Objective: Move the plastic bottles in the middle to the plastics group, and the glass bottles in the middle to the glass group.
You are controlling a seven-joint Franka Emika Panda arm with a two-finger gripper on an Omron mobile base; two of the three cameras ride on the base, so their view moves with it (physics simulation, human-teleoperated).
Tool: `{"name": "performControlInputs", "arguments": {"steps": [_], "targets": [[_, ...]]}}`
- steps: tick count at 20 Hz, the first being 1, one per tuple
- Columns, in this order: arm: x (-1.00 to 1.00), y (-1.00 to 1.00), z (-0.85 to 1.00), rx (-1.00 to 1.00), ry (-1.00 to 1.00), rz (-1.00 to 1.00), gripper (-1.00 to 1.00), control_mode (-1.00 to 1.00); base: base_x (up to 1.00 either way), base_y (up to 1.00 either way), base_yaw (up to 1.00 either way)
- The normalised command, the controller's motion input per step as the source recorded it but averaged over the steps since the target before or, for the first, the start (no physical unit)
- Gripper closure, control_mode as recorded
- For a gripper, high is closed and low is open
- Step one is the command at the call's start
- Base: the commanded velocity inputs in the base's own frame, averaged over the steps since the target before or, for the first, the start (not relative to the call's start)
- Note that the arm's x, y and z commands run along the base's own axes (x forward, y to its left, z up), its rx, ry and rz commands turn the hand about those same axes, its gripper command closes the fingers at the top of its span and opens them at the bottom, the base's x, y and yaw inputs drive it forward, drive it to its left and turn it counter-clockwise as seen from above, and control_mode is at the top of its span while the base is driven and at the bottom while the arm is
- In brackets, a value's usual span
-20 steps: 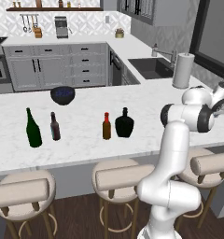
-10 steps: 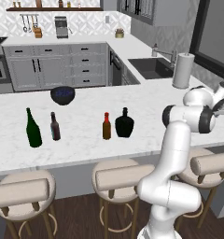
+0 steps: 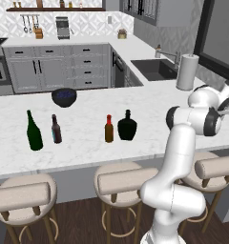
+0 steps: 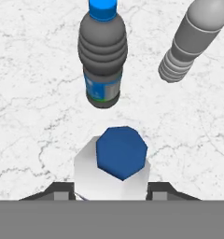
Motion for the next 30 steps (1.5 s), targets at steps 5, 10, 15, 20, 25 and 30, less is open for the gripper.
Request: {"name": "performControlInputs", "arguments": {"steps": [5,10,15,20,25,30], "targets": [[-0.01,0.21,0.12,-0.05,0.0,0.0,-1.0,-1.0,0.0,0.0,0.0],[-0.09,0.21,0.21,-0.06,0.0,0.0,-1.0,-1.0,0.0,0.0,0.0],[-0.05,0.22,0.63,-0.07,-0.01,0.0,-1.0,-1.0,0.0,0.0,0.0],[-0.19,0.52,0.66,-0.08,-0.03,0.0,-1.0,-1.0,0.0,0.0,0.0],[-0.28,0.96,0.45,-0.14,-0.01,0.06,-1.0,-1.0,0.0,0.0,0.0],[-0.56,1.0,0.18,-0.05,0.05,0.33,-1.0,-1.0,0.0,0.0,0.0]]}}
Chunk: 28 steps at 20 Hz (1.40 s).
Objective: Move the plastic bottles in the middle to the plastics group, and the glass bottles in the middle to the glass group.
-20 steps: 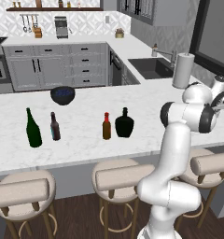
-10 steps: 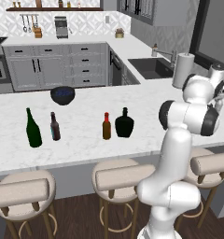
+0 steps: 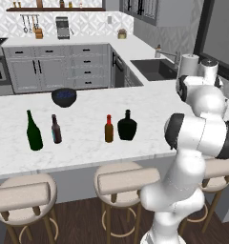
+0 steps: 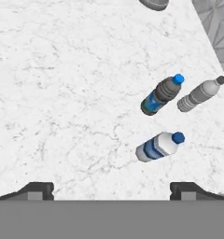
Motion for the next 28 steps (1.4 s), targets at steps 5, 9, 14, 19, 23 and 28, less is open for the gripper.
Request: {"name": "performControlInputs", "arguments": {"steps": [5,9,14,19,23,28], "targets": [[-0.39,1.0,0.0,-0.04,0.15,0.67,-1.0,-1.0,0.0,0.0,0.0],[-0.25,1.0,-0.06,-0.08,0.17,0.67,-1.0,-1.0,0.0,0.0,0.0],[-0.46,1.0,-0.39,-0.04,0.04,0.48,-1.0,-1.0,0.0,0.0,0.0],[-0.42,0.64,-0.26,0.11,0.01,0.3,-1.0,-1.0,0.0,0.0,0.0],[-0.23,1.0,0.0,0.05,-0.04,0.01,-1.0,-1.0,0.0,0.0,0.0],[-0.09,1.0,0.51,0.0,0.02,-0.07,-1.0,-1.0,0.0,0.0,0.0]]}}
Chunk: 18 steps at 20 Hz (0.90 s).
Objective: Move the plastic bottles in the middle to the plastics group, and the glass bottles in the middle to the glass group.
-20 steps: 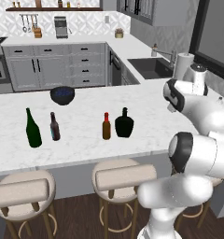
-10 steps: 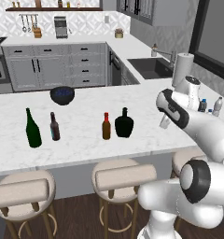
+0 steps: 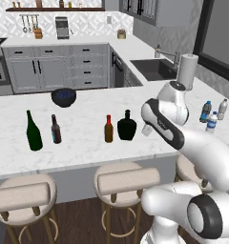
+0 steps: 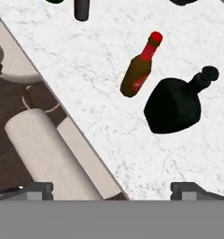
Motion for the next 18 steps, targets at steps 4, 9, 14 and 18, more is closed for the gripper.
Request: {"name": "performControlInputs", "arguments": {"steps": [4,9,14,18], "targets": [[0.0,1.0,0.72,0.0,0.0,-0.19,-1.0,-1.0,0.0,0.0,0.0],[0.3,0.98,0.35,0.0,0.0,-0.31,-1.0,-1.0,0.0,0.0,0.0],[0.42,0.15,-0.05,0.0,0.05,-0.44,-1.0,-1.0,0.0,0.0,0.0],[0.13,-0.25,-0.26,0.13,0.06,-0.51,-1.0,-1.0,0.0,0.0,0.0]]}}
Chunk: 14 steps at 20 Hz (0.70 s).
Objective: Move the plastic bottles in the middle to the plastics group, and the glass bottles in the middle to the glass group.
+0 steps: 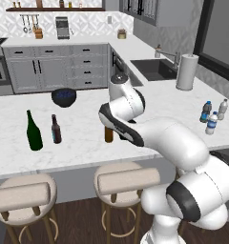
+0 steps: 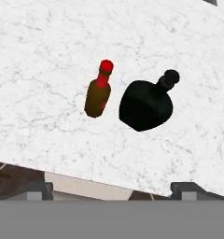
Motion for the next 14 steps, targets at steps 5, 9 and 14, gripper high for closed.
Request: {"name": "performControlInputs", "arguments": {"steps": [5,9,14], "targets": [[0.03,-0.23,-0.27,0.27,0.0,-0.14,-1.0,-1.0,0.0,0.0,0.0],[0.14,0.0,-0.28,0.13,0.01,0.08,-1.0,-1.0,0.0,0.0,0.0],[0.3,0.0,-0.28,0.0,-0.03,0.03,-1.0,-1.0,0.0,0.0,0.0]]}}
